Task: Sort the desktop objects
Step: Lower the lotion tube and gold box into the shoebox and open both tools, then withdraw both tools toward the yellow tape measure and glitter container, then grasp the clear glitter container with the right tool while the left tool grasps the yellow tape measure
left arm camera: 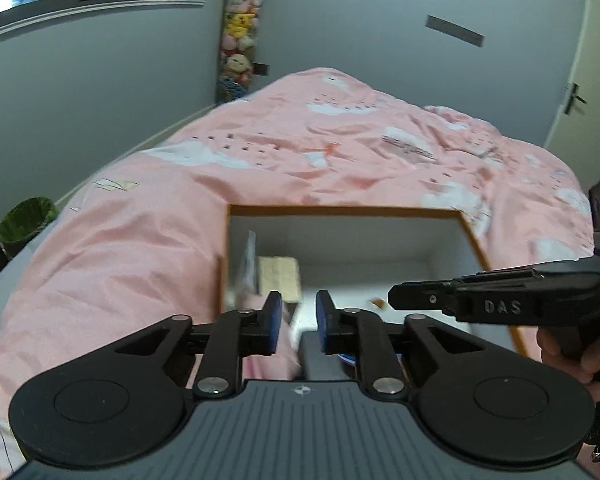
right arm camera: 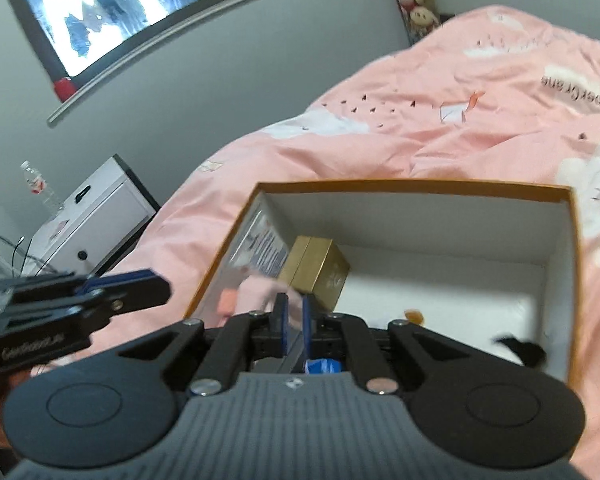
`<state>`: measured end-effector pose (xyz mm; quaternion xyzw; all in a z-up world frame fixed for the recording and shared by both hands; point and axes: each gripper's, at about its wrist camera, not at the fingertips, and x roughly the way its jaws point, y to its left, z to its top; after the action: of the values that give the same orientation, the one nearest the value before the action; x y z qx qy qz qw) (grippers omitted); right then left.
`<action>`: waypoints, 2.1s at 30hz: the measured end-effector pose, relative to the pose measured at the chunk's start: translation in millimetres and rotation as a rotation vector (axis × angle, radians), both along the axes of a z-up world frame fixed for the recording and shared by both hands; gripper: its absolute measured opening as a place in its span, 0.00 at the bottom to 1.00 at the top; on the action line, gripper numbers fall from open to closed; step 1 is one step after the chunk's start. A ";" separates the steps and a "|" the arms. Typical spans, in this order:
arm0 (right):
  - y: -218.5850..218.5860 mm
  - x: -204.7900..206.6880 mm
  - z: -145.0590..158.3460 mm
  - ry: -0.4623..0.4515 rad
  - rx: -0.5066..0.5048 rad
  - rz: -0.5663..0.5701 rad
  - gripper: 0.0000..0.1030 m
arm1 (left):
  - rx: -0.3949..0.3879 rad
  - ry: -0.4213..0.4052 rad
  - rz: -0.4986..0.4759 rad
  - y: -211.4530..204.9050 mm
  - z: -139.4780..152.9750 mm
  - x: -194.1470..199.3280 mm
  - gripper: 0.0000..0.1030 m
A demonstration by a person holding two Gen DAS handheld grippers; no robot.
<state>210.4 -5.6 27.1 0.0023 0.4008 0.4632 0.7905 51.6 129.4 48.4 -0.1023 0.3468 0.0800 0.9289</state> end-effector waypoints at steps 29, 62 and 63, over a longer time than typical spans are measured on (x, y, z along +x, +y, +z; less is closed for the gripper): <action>-110.2 -82.0 -97.8 0.139 -0.386 -0.252 0.39 | -0.095 0.371 -0.292 -104.8 -85.5 -17.8 0.25; -136.2 -71.3 -95.0 0.303 -0.117 -0.130 0.34 | -0.147 0.394 -0.256 -98.7 -102.5 -14.9 0.25; -135.3 -72.1 -95.6 0.304 -0.116 -0.122 0.34 | -0.157 0.394 -0.253 -98.5 -103.8 -13.9 0.25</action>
<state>138.3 -140.9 -68.5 0.0509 0.5407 0.3850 0.7462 37.7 30.9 -55.5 -0.1123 0.5365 -0.0456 0.8351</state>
